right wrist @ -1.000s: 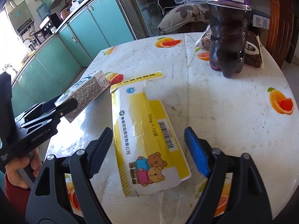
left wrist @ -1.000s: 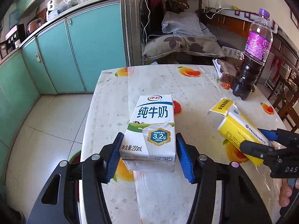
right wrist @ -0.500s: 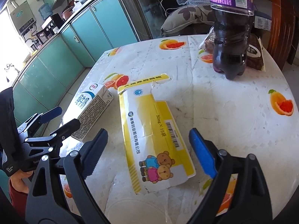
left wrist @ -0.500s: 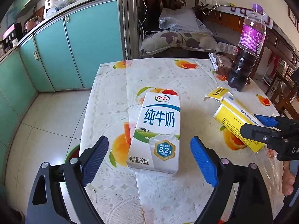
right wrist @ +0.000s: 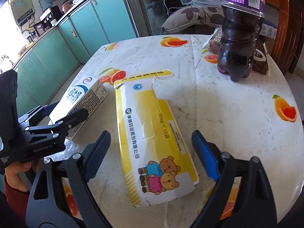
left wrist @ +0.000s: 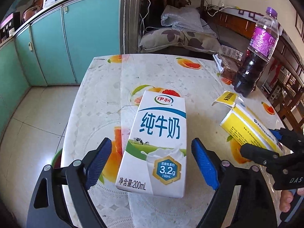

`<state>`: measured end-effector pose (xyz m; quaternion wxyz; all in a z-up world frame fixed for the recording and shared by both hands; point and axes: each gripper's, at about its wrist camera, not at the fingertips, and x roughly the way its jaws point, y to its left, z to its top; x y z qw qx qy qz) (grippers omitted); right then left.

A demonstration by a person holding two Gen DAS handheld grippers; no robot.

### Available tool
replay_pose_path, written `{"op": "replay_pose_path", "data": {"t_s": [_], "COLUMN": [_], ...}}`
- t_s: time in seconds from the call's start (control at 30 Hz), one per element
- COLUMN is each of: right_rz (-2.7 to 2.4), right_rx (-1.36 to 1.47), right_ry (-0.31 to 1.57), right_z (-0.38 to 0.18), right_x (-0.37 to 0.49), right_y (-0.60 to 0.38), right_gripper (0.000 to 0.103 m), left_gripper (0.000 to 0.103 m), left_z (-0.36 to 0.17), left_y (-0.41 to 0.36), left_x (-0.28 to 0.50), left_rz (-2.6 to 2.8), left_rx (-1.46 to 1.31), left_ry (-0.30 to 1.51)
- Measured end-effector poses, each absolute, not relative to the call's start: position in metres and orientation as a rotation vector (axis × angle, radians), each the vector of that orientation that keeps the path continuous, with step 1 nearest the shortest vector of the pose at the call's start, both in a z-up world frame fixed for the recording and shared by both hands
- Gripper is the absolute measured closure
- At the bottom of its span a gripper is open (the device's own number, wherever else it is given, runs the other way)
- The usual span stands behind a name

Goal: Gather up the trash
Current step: 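Grasp the white milk carton with the left gripper while the right gripper holds the yellow box, then carry the milk carton and yellow box from the table over the red bin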

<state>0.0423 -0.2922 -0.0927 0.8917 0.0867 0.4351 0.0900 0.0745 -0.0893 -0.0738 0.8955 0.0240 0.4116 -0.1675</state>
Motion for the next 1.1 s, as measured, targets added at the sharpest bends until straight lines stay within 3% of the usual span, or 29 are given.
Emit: {"op": "replay_pose_path", "data": {"t_s": [0.2,0.3,0.43,0.53,1.1], "right_rz": [0.192,0.196,0.192,0.207,0.237], "right_rx": [0.165,0.179,0.156,0.136,0.17], "right_ry": [0.901,0.898,0.892,0.874,0.836], "right_z": [-0.095,-0.095,-0.095,-0.091,-0.085], "right_x": [0.044,0.044,0.043,0.04,0.038], "right_y": [-0.285,-0.285,-0.283,-0.278,-0.273], "right_gripper": [0.021,0.033,0.061,0.068,0.071], "left_gripper": [0.042,0.05,0.051,0.052,0.052], "left_z": [-0.078,-0.079,-0.077,-0.072,-0.043], "left_y": [-0.088,-0.09,-0.091,-0.089,-0.04], "left_x": [0.08,0.079,0.075,0.07,0.053], "left_rz": [-0.374,-0.396,-0.415,-0.425,-0.373], "left_rx": [0.025,0.022,0.014,0.005,-0.001], "left_ry": [0.881,0.881,0.866,0.844,0.731]}}
